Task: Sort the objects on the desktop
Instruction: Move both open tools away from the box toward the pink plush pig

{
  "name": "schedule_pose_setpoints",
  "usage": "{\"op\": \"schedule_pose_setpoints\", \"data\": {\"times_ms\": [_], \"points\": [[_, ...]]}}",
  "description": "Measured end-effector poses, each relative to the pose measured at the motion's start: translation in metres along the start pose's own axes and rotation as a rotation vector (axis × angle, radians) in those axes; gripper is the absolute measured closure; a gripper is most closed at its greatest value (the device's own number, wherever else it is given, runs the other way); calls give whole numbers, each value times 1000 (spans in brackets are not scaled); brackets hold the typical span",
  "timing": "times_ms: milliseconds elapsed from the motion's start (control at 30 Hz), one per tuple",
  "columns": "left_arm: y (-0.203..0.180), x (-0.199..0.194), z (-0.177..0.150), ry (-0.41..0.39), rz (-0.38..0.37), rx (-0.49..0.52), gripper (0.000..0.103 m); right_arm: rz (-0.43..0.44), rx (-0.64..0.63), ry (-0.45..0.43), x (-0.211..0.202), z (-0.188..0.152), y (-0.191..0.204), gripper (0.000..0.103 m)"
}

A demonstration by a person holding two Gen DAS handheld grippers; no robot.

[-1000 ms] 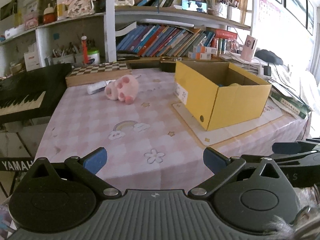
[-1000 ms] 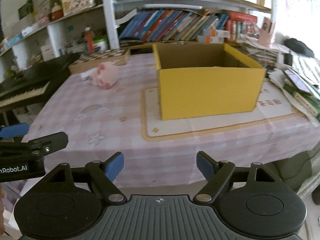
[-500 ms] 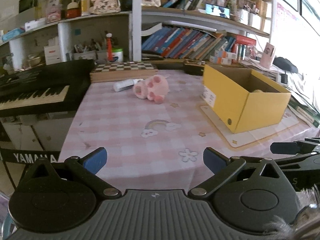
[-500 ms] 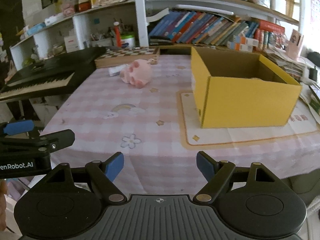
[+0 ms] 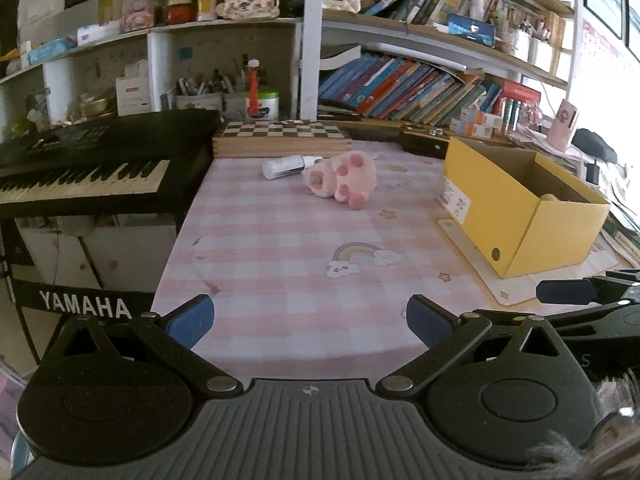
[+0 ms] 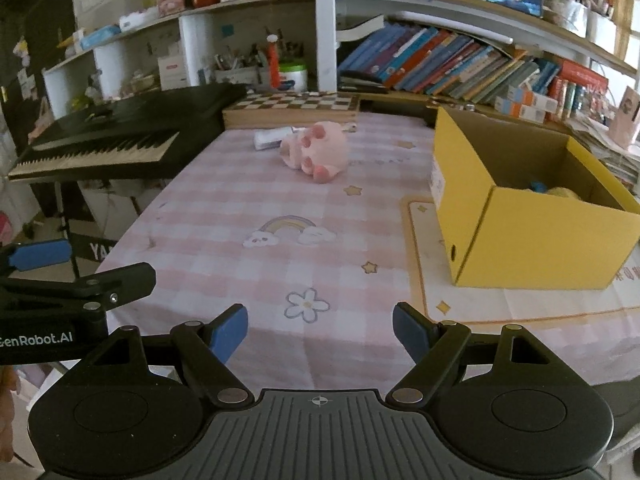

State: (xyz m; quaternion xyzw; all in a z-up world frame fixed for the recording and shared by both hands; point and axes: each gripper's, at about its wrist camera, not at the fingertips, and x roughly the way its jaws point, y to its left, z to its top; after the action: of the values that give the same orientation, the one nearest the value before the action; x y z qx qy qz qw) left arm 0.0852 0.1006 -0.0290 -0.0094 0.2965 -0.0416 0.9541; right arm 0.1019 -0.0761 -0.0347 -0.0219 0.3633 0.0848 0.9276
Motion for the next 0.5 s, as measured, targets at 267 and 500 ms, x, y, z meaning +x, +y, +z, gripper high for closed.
{"op": "schedule_pose_setpoints", "data": {"times_ms": [267,500], "points": [[10,17,7,11,29,-28,0,27,-22,11,20,12,4,21],[14,48,26,24,51,-34,0,46,-28,24,48,34,-1,21]]}}
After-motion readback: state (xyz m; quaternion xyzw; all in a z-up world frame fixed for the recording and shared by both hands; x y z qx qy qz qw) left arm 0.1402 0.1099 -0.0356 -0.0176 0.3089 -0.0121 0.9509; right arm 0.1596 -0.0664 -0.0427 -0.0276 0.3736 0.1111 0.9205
